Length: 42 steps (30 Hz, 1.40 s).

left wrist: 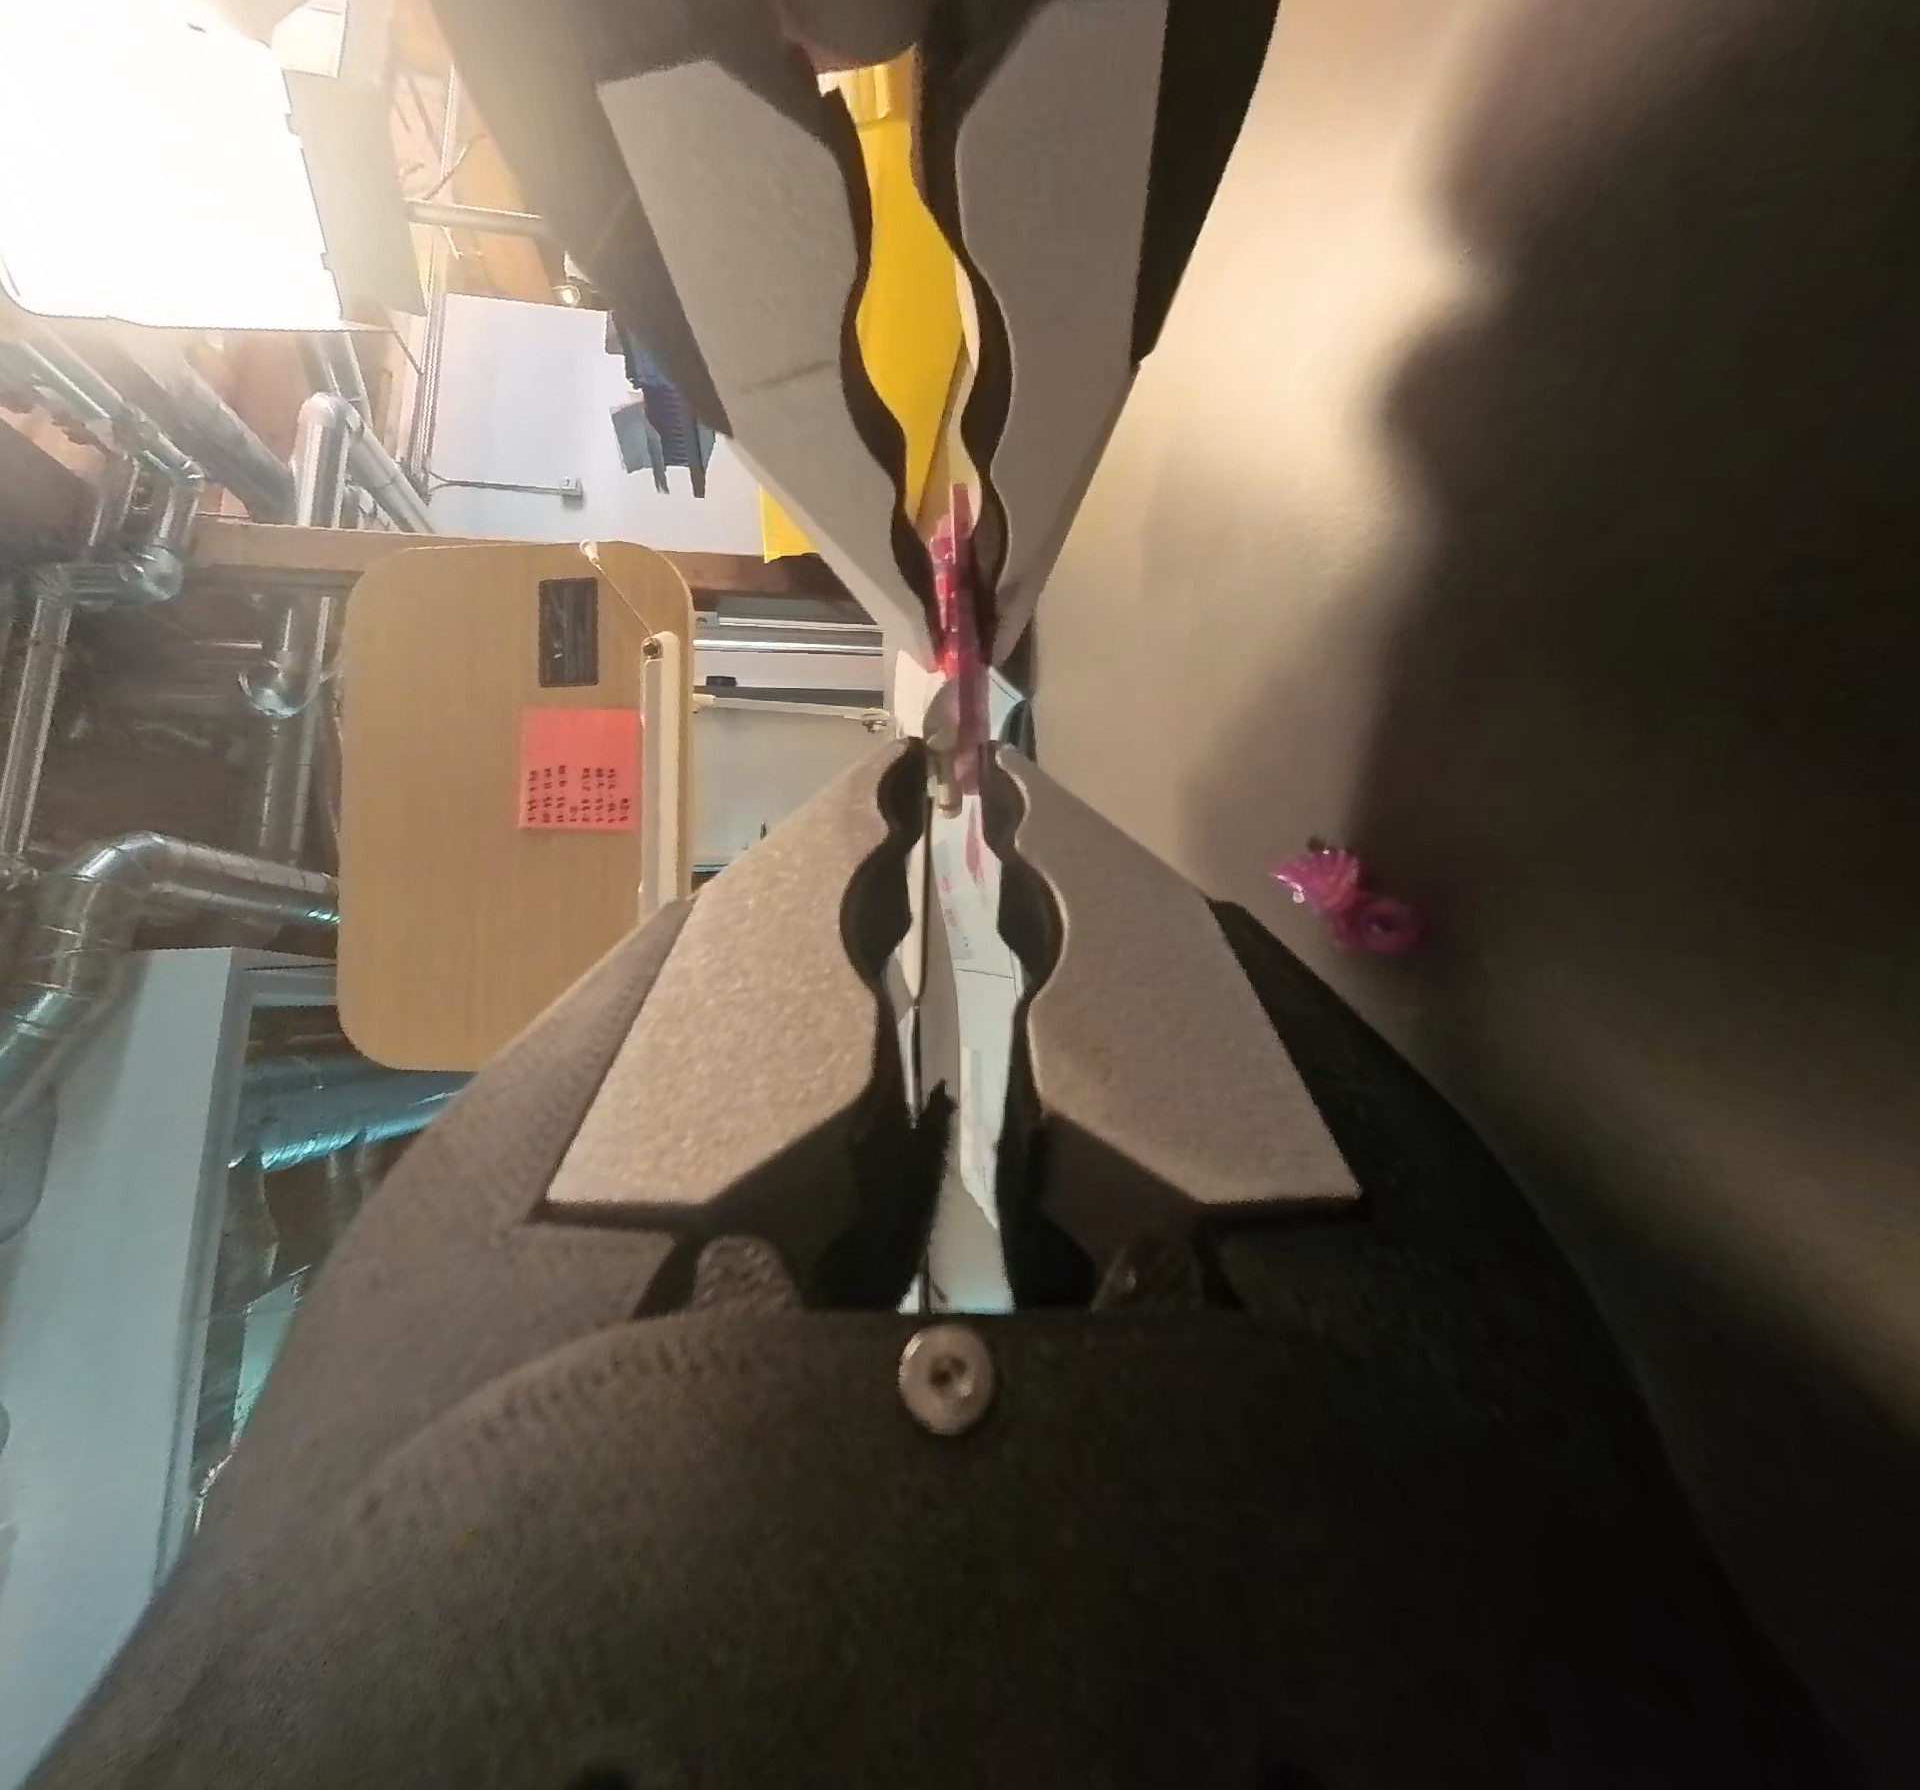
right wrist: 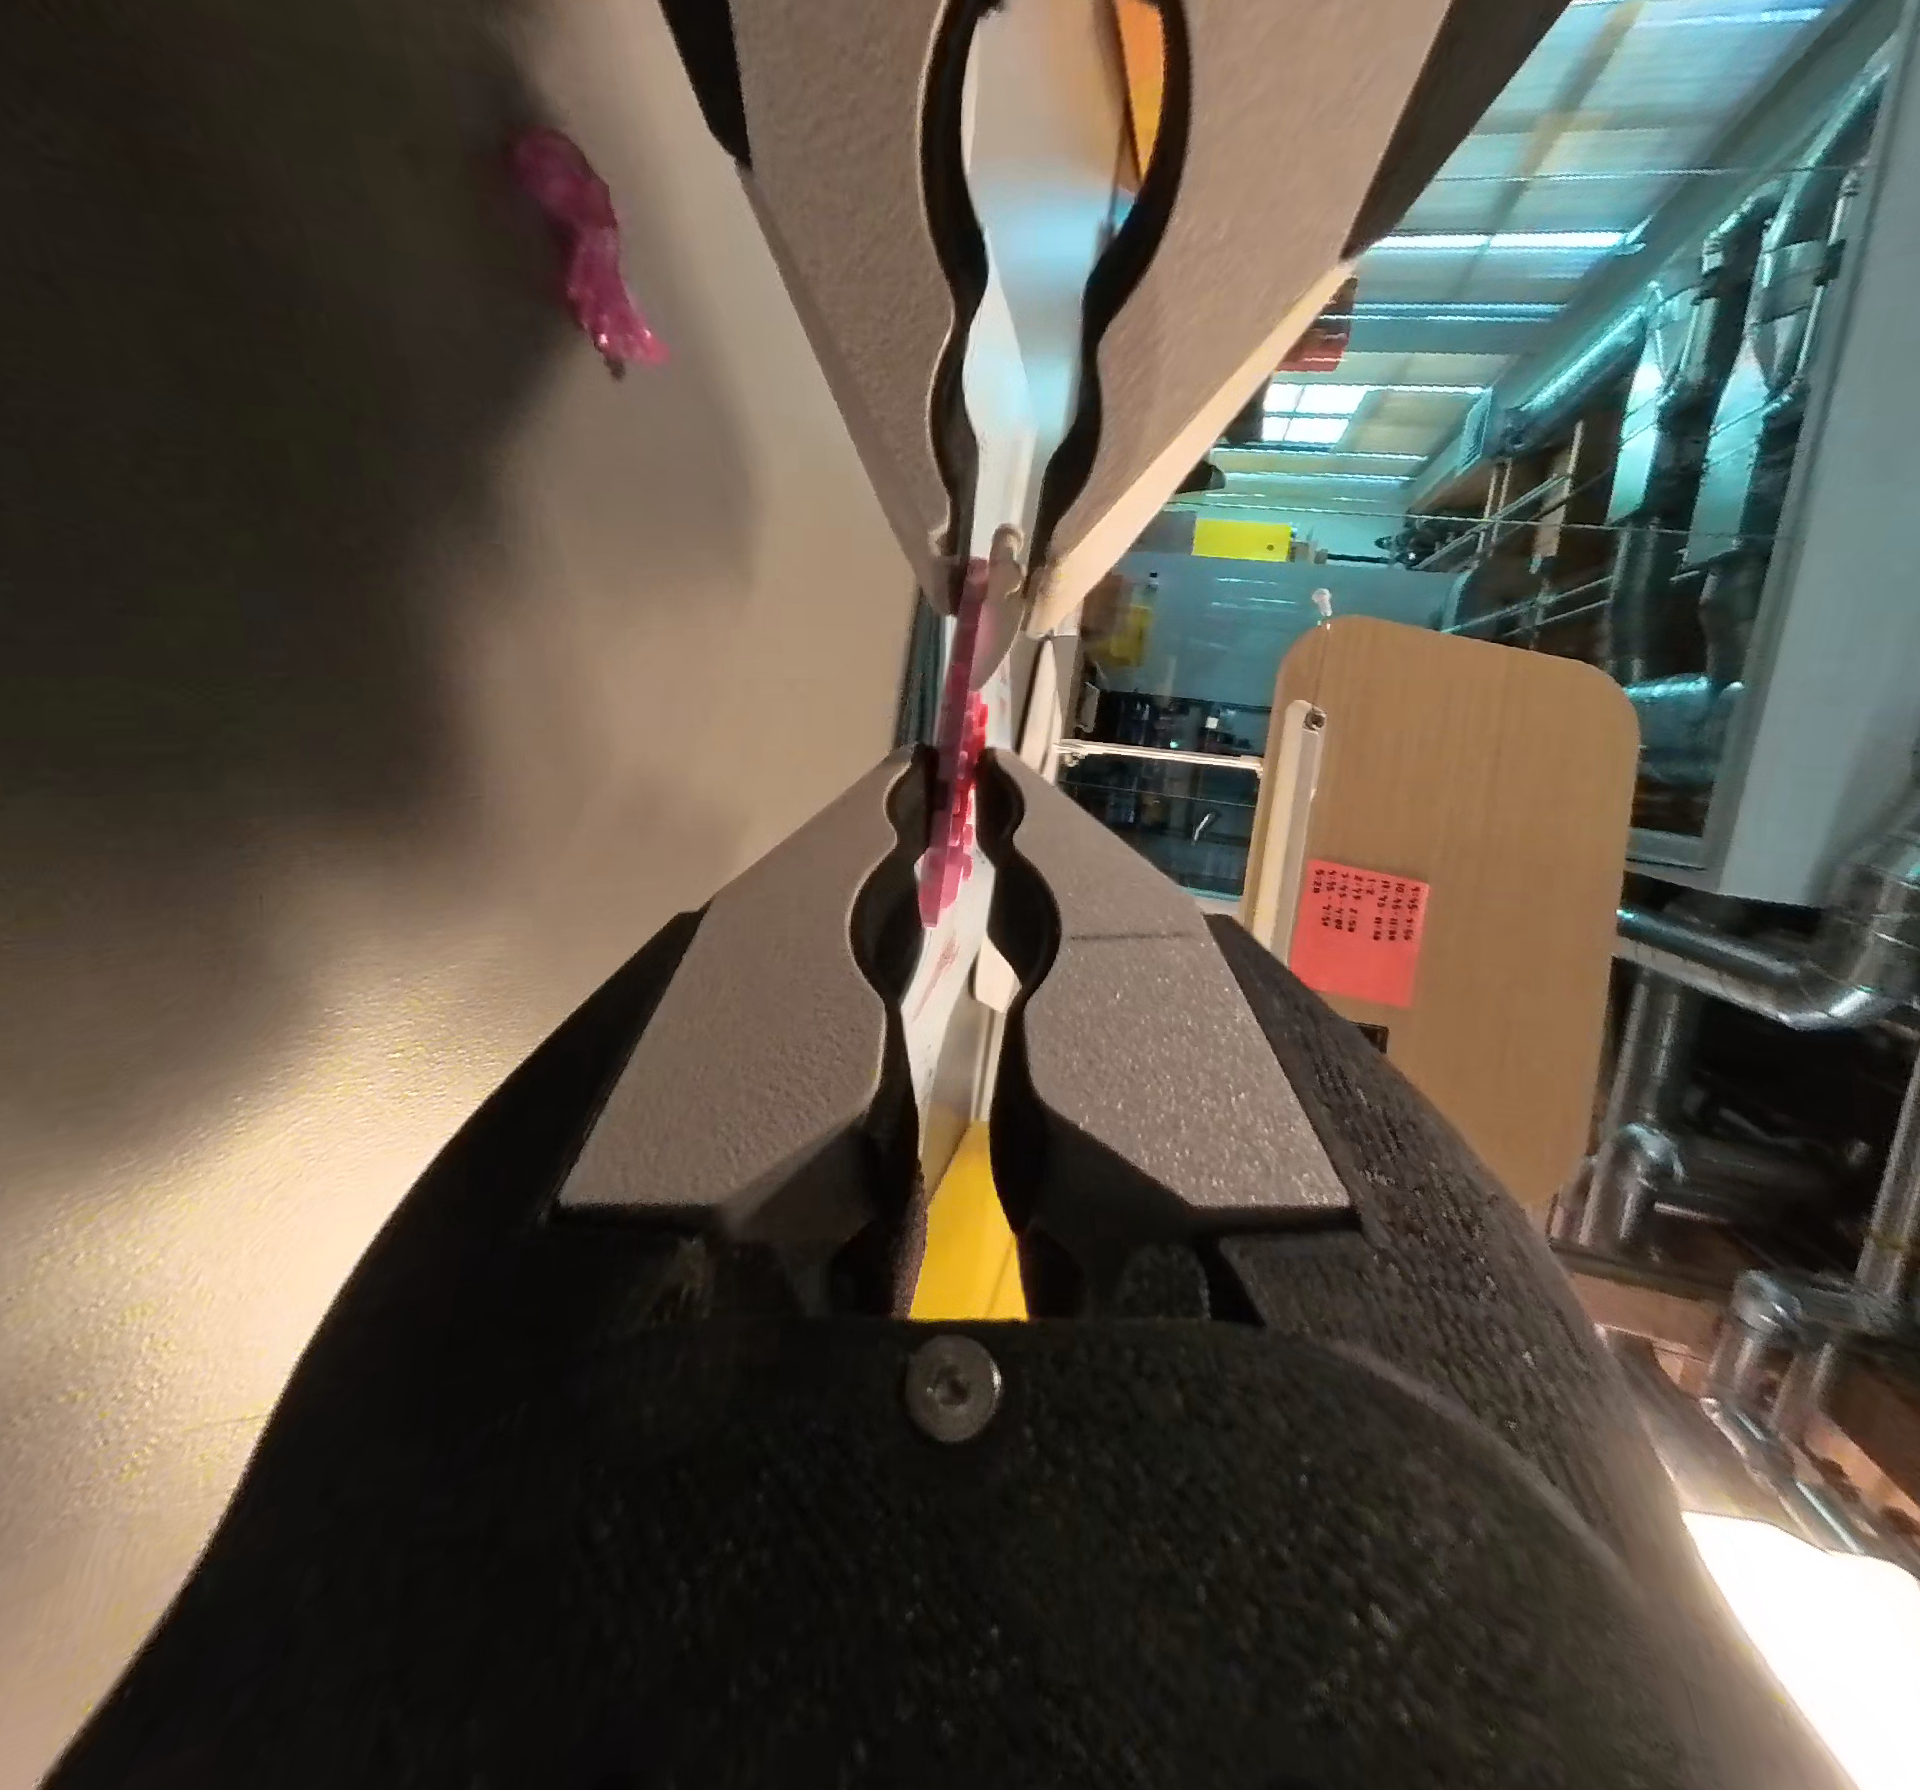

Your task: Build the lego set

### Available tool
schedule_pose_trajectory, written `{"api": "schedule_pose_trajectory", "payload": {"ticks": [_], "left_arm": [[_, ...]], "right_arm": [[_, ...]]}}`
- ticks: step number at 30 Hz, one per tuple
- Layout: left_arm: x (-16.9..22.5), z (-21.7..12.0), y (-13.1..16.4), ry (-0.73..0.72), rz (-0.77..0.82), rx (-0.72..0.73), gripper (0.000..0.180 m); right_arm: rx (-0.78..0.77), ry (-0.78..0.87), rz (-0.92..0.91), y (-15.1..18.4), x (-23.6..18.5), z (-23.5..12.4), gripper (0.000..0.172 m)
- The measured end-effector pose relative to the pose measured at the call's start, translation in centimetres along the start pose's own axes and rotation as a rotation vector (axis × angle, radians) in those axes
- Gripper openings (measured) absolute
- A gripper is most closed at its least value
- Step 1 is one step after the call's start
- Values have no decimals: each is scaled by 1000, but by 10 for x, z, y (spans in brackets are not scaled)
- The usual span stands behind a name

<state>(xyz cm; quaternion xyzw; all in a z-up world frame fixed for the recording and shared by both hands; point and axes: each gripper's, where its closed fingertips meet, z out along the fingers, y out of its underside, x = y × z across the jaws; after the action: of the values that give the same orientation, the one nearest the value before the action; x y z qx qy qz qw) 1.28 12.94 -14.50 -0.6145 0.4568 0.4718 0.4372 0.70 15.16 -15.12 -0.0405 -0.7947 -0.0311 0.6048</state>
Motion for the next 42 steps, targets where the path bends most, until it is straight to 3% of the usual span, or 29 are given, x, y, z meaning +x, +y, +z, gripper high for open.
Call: {"api": "schedule_pose_trajectory", "payload": {"ticks": [6,9,12,16,25,28,29,30,32,38,42], "left_arm": [[5,1,0,23,-4,-5,8],[5,3,2,33,-27,-16,8],[3,2,0,25,-41,-1,8],[4,1,-5,29,-46,18,8],[0,0,-5,22,-78,27,8],[5,1,-4,48,-85,21,8],[5,2,-3,50,-95,17,8],[7,3,-1,69,-108,5,8],[14,6,4,108,-119,-23,9],[24,10,5,163,-130,-38,9],[40,8,-11,268,-176,36,9]], "right_arm": [[1,-28,15,1,-5,2,6],[5,-41,138,1,-6,4,8],[-8,-64,167,0,-10,8,29],[-27,-4,122,0,-4,12,8],[-34,25,117,0,2,12,6],[-12,-2,196,-1,-3,14,7],[1,10,223,-1,-3,14,20],[0,-8,257,0,-7,13,46],[-18,-23,343,10,-11,8,62],[-49,143,411,57,0,-25,70],[-50,265,664,90,14,-41,68]]}}
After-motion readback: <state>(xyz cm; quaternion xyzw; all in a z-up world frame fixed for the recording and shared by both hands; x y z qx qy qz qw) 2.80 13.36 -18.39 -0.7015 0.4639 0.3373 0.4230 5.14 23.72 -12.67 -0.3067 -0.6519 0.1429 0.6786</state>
